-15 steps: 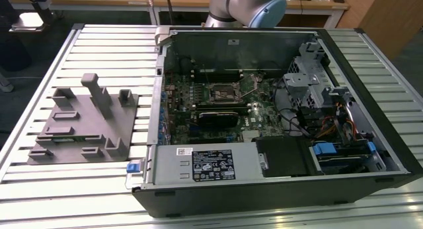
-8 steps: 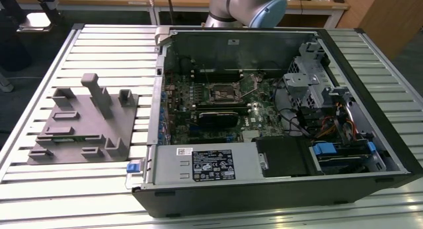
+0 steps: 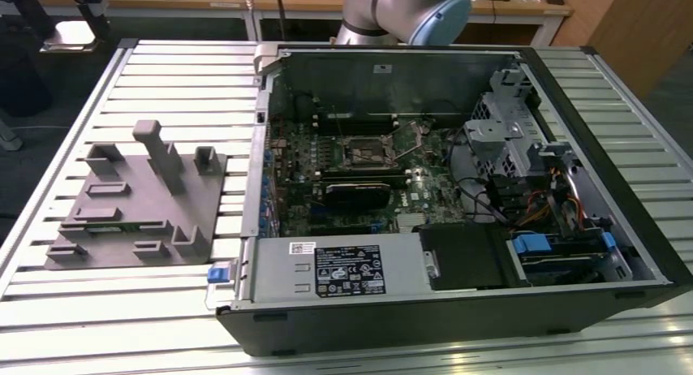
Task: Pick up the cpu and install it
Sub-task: 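Pick up the cpu and move it towards the insertion slot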
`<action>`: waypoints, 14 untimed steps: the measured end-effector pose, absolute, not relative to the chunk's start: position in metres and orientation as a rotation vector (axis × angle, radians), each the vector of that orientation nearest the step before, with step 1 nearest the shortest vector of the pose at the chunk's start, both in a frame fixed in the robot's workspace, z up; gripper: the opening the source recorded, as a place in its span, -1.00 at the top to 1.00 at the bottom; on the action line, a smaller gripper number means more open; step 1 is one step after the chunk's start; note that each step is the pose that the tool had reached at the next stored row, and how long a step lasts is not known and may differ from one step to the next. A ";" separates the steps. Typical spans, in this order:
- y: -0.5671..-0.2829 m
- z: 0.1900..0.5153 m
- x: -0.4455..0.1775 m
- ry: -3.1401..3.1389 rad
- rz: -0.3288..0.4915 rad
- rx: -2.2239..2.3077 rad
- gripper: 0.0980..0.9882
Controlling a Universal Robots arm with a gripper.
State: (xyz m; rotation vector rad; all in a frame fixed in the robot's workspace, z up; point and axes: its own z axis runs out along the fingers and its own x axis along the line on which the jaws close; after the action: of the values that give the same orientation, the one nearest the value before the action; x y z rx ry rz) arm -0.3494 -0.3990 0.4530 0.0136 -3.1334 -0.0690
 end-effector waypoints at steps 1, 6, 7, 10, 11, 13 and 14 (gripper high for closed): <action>-0.399 0.453 -0.348 -3.133 -0.069 0.014 0.01; -0.399 0.453 -0.344 -3.133 -0.069 0.014 0.01; -0.399 0.453 -0.343 -3.133 -0.069 0.014 0.01; -0.399 0.453 -0.341 -3.133 -0.069 0.014 0.01; -0.399 0.453 -0.341 -3.133 -0.069 0.014 0.01; -0.399 0.453 -0.339 -3.133 -0.069 0.014 0.01; -0.399 0.453 -0.338 -3.133 -0.069 0.014 0.01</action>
State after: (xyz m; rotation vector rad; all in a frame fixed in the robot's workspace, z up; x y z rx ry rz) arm -0.3382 -0.3990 0.4531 0.0136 -3.1334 -0.0688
